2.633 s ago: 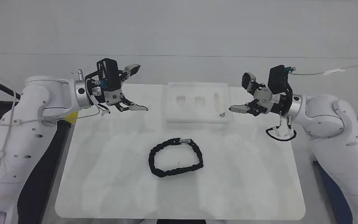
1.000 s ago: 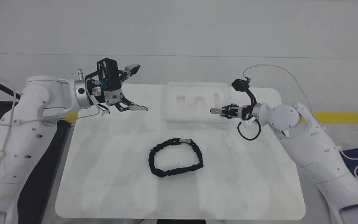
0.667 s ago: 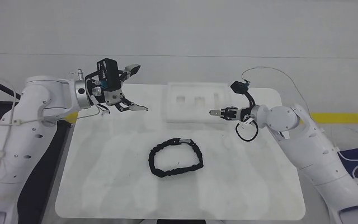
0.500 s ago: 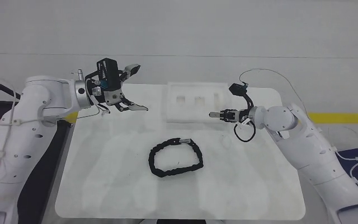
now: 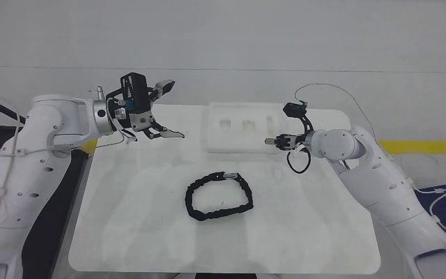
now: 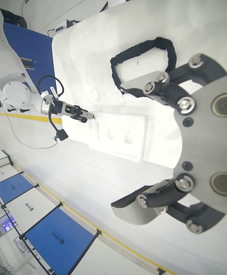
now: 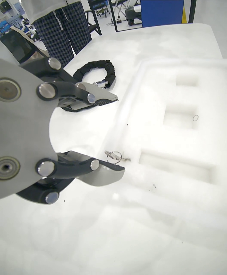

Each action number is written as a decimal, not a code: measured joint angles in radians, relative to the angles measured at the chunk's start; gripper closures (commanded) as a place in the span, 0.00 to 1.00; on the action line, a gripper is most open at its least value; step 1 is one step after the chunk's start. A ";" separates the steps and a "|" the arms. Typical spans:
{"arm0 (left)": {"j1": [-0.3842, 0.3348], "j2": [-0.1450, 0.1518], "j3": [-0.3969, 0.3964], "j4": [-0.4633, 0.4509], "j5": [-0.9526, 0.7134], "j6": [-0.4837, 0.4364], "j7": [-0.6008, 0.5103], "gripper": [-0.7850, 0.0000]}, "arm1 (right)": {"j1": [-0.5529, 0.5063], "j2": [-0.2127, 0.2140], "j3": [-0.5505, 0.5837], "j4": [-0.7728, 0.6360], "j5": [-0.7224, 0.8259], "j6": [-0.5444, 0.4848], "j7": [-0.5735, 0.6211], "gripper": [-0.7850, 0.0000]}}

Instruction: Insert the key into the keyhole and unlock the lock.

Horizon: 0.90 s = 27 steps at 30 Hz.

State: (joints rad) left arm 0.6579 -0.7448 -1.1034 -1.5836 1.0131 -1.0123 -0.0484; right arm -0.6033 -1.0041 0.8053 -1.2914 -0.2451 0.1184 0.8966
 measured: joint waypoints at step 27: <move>0.000 0.000 0.000 0.000 0.000 0.000 0.000 0.00 | 0.021 -0.038 -0.004 0.039 -0.051 0.113 0.051 0.80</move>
State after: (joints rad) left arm 0.6579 -0.7448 -1.1034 -1.5836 1.0131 -1.0123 -0.0484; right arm -0.5821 -1.0419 0.8014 -1.2529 -0.2959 0.2310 0.9480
